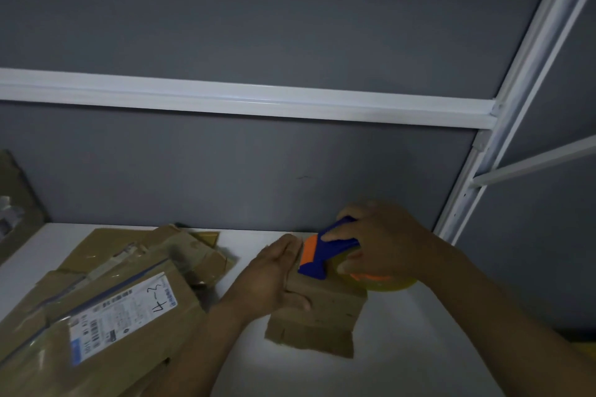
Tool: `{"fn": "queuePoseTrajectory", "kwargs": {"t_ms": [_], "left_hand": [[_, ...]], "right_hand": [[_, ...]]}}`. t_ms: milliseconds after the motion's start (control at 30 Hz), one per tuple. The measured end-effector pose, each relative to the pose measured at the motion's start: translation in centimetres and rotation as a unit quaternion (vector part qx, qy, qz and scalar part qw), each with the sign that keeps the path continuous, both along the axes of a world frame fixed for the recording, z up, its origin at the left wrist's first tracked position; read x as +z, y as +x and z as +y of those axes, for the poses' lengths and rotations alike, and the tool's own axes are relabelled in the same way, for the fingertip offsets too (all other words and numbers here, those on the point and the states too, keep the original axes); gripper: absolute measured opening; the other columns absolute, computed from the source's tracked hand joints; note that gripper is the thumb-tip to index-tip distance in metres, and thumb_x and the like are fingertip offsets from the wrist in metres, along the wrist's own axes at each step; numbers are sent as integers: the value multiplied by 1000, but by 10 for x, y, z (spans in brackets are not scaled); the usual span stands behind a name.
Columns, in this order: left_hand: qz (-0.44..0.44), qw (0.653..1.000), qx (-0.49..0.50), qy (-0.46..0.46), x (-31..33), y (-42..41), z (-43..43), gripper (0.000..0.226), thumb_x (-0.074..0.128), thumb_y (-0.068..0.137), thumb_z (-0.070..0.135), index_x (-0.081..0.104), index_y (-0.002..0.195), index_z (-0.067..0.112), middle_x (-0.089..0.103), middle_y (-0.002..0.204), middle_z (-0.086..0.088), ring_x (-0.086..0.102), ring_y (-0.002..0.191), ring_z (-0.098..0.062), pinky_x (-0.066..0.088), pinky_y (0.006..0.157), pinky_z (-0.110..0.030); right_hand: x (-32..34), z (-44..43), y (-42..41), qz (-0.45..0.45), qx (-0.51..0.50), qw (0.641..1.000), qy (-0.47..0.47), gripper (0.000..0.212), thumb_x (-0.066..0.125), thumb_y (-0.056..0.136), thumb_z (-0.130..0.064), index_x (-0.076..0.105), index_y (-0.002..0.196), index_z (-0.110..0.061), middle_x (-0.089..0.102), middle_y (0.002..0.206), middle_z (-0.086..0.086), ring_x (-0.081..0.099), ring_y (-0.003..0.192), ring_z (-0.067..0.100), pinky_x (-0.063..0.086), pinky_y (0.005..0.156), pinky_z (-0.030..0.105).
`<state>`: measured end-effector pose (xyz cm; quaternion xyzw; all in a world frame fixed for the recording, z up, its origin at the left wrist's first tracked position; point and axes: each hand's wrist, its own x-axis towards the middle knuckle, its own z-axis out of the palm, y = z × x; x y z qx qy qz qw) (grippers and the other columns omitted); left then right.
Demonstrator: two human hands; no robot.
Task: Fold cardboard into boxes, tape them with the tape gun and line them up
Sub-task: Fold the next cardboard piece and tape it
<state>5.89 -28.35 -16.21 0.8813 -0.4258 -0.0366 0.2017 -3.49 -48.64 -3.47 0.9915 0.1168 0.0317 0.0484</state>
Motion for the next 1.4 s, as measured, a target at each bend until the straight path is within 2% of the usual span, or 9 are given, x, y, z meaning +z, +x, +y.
{"fn": "queuePoseTrajectory", "kwargs": {"t_ms": [67, 367, 600, 700, 800, 1000, 1133, 1267, 1400], "left_hand": [[-11, 999, -19, -33, -2, 5, 1, 113, 61, 66, 79, 21, 151, 17, 23, 150, 11, 26, 139, -9, 25, 115, -23], [8, 1000, -13, -10, -1, 15, 16, 121, 55, 58, 76, 1, 153, 23, -2, 144, 21, -1, 132, 5, -11, 93, 6], [-29, 998, -14, 51, 5, 23, 22, 121, 28, 55, 98, -4, 149, 28, -3, 152, 18, 7, 138, 1, 0, 110, -12], [-180, 978, -36, 99, 18, 18, 18, 103, 13, 80, 87, 45, 142, 11, 48, 144, 2, 53, 126, -17, 25, 113, -30], [-184, 970, -53, 152, 10, 4, -1, 101, 11, 85, 82, 58, 132, 6, 59, 134, -7, 56, 124, -25, 26, 114, -38], [-149, 981, -25, 122, 1, -4, -9, 101, 18, 82, 84, 53, 134, 5, 56, 136, -9, 58, 121, -21, 22, 113, -28], [-160, 979, -33, 119, 0, 11, 0, 114, 3, 66, 96, 1, 150, 19, 7, 157, 3, 13, 145, -11, 3, 119, -28], [-149, 980, -30, 131, 0, 12, -1, 100, 21, 82, 85, 32, 148, 10, 43, 147, -7, 49, 130, -21, 7, 116, -22], [-157, 979, -68, 115, 2, 7, -7, 91, 23, 86, 81, 9, 155, 22, 32, 153, -5, 36, 136, -24, 2, 115, -25]], "right_hand": [[4, 2, 0, 0, 5, 1000, -8, 57, 53, 78, -66, 50, 132, -46, 48, 132, -9, 47, 111, 15, 34, 87, 26], [9, -25, -22, 37, -36, 998, 24, 55, 55, 87, -57, 38, 138, -50, 40, 140, -13, 40, 120, 7, 27, 81, 17], [-7, -29, -32, 25, -48, 997, 56, 55, 54, 88, -57, 37, 140, -48, 40, 137, -13, 41, 118, 7, 30, 83, 19], [-13, -24, -28, 0, -40, 999, 22, 53, 53, 88, -55, 39, 139, -48, 42, 134, -11, 42, 116, 10, 25, 80, 19], [-16, -17, -21, -17, -34, 999, 13, 53, 53, 85, -60, 44, 136, -49, 46, 124, -9, 46, 110, 13, 23, 76, 21], [-14, -22, -24, 0, -46, 997, 60, 49, 45, 89, -62, 45, 136, -47, 46, 126, -10, 44, 109, 9, 26, 78, 21], [-17, -40, -47, 22, -80, 991, 105, 49, 44, 90, -61, 44, 137, -45, 45, 129, -12, 44, 108, 5, 32, 78, 20], [-34, -53, -66, 14, -112, 988, 101, 52, 43, 89, -63, 40, 139, -46, 41, 132, -16, 42, 113, 4, 30, 80, 17], [-58, -48, -75, -17, -115, 983, 143, 65, 34, 80, -76, 39, 139, -48, 41, 131, -16, 43, 116, 6, 32, 84, 19]]}}
